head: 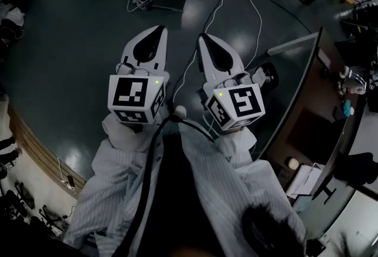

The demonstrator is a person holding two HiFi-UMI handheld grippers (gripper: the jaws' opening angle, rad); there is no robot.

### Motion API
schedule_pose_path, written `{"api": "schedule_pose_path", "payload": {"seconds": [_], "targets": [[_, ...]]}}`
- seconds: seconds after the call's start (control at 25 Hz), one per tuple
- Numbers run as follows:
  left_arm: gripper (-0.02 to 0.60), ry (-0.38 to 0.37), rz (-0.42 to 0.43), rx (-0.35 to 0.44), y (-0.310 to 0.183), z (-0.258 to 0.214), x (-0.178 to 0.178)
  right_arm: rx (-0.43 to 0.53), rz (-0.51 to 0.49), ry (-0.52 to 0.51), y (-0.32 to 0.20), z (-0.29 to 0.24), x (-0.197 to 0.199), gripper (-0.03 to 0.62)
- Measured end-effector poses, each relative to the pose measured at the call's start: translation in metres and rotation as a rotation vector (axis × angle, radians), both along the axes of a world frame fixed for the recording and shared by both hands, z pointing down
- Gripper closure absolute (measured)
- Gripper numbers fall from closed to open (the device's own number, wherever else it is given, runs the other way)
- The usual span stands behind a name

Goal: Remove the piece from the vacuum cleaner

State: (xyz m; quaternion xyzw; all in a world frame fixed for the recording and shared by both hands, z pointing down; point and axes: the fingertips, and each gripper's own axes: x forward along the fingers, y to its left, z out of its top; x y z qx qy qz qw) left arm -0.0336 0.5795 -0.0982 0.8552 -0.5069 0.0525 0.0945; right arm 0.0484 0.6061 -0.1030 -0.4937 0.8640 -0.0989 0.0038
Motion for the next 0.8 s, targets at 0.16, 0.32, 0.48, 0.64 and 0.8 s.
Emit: {"api": "schedule_pose_path", "payload": {"seconds": [0.16, 0.32, 0.48, 0.64, 0.8], "targets": [[0.578, -0.02, -0.029, -0.015, -0.027, 0.01, -0.003, -0.029, -0.008, -0.01, -0.029, 0.013, 0.005, 0.594], [0.578, -0.031, -0.037, -0.038, -0.076, 0.031, -0.002, -0.051, -0.019, 0.008, -0.079, 0.032, 0.008, 0.594], [0.578, -0.046, -0.038, -0.052, -0.152, 0.046, -0.012, -0.071, -0.019, 0.02, -0.155, 0.049, 0.002, 0.594], [0.578, -0.047, -0.017, -0.076, -0.248, 0.053, -0.03, -0.08, 0.0, 0.055, -0.253, 0.055, -0.017, 0.594], [0.578, -0.068, 0.03, -0.101, -0.338, 0.06, -0.044, -0.097, 0.025, 0.095, -0.34, 0.059, -0.031, 0.594]]}}
